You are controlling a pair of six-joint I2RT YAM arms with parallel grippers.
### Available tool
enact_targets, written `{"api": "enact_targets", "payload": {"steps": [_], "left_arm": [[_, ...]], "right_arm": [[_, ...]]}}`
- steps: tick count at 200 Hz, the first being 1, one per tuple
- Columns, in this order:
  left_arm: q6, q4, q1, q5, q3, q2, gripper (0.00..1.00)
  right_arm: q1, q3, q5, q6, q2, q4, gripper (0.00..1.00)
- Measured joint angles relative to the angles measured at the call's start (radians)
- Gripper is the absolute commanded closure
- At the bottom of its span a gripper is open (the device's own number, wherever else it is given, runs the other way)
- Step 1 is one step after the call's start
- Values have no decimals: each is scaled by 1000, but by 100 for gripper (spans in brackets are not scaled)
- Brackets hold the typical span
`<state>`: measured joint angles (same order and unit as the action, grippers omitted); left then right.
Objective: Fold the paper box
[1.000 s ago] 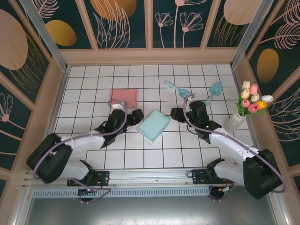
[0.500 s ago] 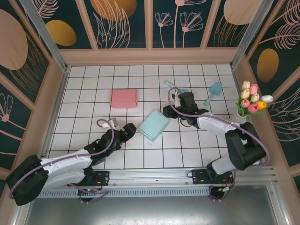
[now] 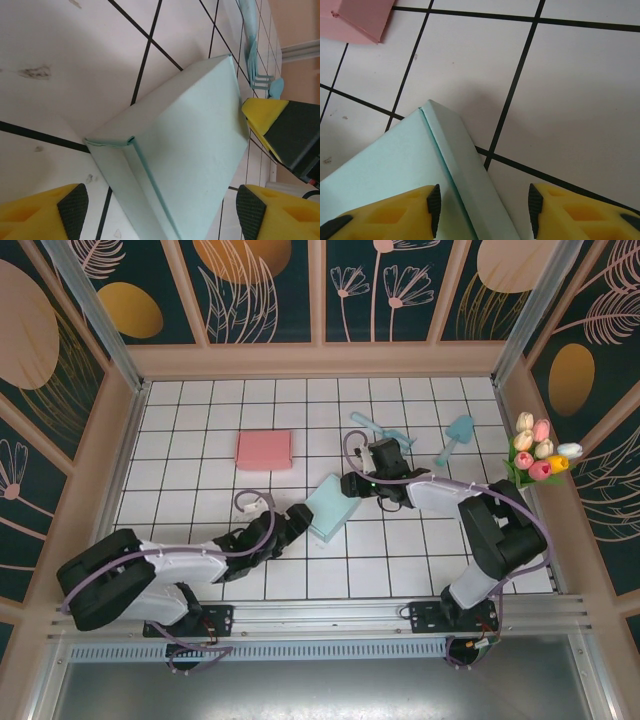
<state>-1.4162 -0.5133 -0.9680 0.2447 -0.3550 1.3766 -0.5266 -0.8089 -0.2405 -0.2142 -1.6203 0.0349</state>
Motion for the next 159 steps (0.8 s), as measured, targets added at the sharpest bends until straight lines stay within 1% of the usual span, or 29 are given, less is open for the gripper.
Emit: {"api": "enact_targets", "payload": {"steps": [43,105,159], "left_arm": [[0,-34,0,-1,-58,78,21],[1,-35,0,14,-87,129,21],[35,17,1,52,-151,160,21]], "right_arm": [[0,5,-22,-1,0,3,49],[1,47,-53,-13,3,56,51],[3,151,-57,-75,83,112,53]]}}
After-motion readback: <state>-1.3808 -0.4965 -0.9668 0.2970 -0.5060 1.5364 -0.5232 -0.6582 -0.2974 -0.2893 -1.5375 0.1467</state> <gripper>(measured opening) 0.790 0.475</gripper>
